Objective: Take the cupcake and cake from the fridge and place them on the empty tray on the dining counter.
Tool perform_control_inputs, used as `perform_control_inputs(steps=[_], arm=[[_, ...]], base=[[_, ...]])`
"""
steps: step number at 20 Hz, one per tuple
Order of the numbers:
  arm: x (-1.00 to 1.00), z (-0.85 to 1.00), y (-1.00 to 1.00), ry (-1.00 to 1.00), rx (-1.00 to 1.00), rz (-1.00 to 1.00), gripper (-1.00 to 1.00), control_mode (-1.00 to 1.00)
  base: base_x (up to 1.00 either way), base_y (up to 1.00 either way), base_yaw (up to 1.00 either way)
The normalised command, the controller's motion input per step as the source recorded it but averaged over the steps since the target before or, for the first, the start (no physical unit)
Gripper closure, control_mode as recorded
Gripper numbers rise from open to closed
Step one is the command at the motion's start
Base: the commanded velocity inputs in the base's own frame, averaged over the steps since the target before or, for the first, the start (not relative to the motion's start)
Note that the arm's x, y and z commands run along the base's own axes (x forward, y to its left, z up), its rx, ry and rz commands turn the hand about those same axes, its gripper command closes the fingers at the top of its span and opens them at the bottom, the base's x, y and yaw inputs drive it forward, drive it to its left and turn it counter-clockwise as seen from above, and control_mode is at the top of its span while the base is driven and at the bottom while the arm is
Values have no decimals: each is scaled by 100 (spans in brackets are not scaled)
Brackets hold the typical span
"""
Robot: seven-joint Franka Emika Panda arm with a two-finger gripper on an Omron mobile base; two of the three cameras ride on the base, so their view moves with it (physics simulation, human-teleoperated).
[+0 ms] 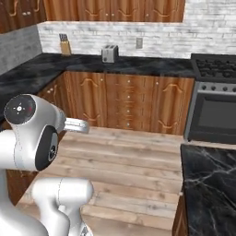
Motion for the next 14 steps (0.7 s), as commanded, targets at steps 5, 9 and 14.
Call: perform_control_inputs(steps=[5, 9, 14], arm=[[0, 0, 0, 0, 0, 0, -100, 100], [0, 0, 0, 0, 0, 0, -100, 100], [0, 0, 0, 0, 0, 0, -100, 100]], base=[[79, -10, -19], [57, -11, -24], [46, -26, -24]])
